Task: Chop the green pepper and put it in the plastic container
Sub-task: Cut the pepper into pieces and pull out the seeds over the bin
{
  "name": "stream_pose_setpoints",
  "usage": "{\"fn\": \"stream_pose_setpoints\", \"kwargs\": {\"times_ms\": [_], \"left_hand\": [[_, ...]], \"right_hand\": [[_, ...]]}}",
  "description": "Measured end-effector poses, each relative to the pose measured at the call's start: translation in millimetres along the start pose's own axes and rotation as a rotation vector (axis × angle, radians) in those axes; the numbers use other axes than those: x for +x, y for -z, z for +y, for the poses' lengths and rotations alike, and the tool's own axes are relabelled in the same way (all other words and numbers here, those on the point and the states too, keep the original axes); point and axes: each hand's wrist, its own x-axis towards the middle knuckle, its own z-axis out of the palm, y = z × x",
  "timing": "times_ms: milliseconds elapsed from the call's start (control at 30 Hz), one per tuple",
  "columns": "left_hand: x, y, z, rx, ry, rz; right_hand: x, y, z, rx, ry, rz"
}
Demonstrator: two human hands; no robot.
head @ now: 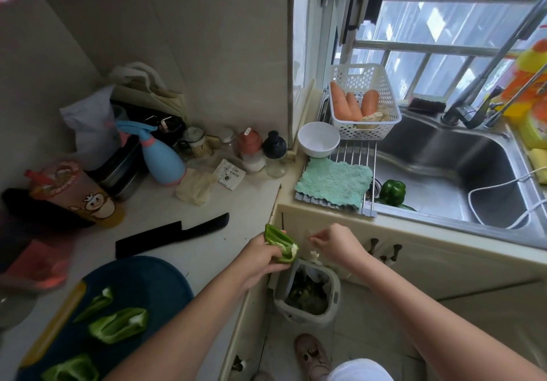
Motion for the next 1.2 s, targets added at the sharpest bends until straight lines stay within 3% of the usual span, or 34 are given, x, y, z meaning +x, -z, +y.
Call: {"fn": "stream_pose_setpoints", "kwargs": {"times_ms": [233, 333, 467, 667, 1000, 1200], "left_hand": [[1, 4, -4, 0.078, 0.010, -0.072], [2, -2, -2, 0.190, -0.017, -0.094], [-1, -12, 3, 0.304, -0.028, -0.134], [-1, -25, 5, 0.618, -0.145, -0.149], [-10, -15, 35, 0.592, -0.153, -0.278], [-15, -11, 42, 0.548, -0.073, -0.387]], "right_hand": [[-2, 18, -5, -0.011, 0.201, 0.056], [-10, 20, -14, -0.018, 0.354, -0.015], [-11, 11, -18, -0.251, 0.475, -0.049], [-13, 10, -24, -0.562, 0.385, -0.057], [-9, 9, -12, -0.116, 0.393, 0.016], [-18, 18, -11, 0.207, 0.235, -0.130]]}}
